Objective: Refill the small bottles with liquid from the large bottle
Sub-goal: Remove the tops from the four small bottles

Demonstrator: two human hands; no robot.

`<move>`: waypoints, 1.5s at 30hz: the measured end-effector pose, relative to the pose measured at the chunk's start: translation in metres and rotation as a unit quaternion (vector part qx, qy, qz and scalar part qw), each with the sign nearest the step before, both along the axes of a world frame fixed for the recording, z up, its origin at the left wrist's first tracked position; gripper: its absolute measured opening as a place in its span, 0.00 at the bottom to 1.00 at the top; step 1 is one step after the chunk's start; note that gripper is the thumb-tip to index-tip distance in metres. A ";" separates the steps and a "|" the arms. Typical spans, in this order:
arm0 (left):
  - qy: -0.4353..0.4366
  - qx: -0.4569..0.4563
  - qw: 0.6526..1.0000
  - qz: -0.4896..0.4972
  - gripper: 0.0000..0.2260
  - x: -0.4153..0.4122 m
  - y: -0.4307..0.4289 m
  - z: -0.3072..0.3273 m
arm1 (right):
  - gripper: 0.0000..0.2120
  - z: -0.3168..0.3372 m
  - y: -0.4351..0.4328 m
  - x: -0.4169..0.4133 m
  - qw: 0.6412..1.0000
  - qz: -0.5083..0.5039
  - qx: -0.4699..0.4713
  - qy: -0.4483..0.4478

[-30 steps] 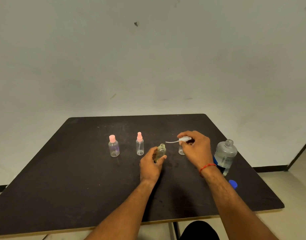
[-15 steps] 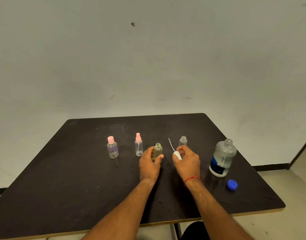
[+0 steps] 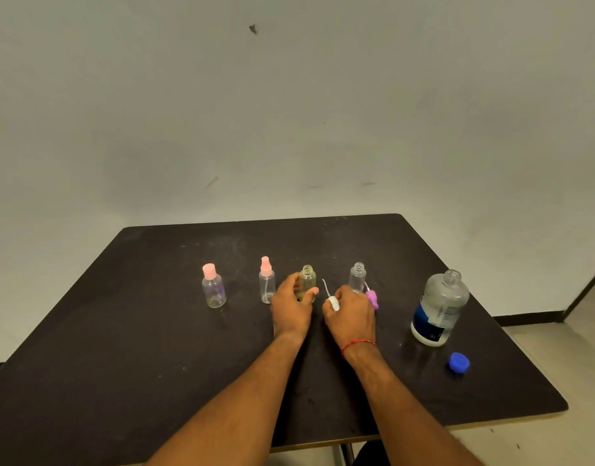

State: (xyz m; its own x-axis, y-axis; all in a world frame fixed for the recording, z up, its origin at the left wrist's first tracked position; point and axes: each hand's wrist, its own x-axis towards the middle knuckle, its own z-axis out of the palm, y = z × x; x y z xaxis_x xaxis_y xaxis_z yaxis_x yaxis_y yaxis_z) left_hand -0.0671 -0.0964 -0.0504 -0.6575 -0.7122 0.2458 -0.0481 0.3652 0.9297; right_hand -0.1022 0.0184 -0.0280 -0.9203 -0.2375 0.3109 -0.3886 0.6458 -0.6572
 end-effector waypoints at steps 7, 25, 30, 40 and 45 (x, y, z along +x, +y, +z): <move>0.005 0.012 1.000 0.004 0.16 -0.001 0.000 -0.003 | 0.09 -0.005 -0.004 -0.005 1.000 -0.007 0.014 -0.008; -0.036 0.004 0.999 0.007 0.14 -0.005 0.002 -0.002 | 0.09 -0.013 -0.005 -0.009 1.000 0.012 0.017 0.015; -0.039 0.004 0.999 0.009 0.14 -0.004 0.003 -0.001 | 0.08 -0.013 -0.004 -0.010 1.000 0.011 0.017 0.011; -0.049 0.009 0.999 0.005 0.15 0.000 0.004 0.004 | 0.10 -0.010 0.002 -0.008 1.000 0.012 0.007 0.019; -0.036 0.010 0.999 0.012 0.18 0.004 0.006 0.008 | 0.09 -0.005 0.011 0.002 0.999 0.015 0.010 0.028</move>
State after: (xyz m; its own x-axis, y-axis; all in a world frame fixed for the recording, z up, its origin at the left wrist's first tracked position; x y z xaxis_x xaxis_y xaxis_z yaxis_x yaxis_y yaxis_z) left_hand -0.0628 -0.0902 -0.0423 -0.6552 -0.7327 0.1837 -0.1239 0.3441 0.9307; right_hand -0.1004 0.0289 -0.0332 -0.8942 -0.2711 0.3562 -0.4434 0.6460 -0.6214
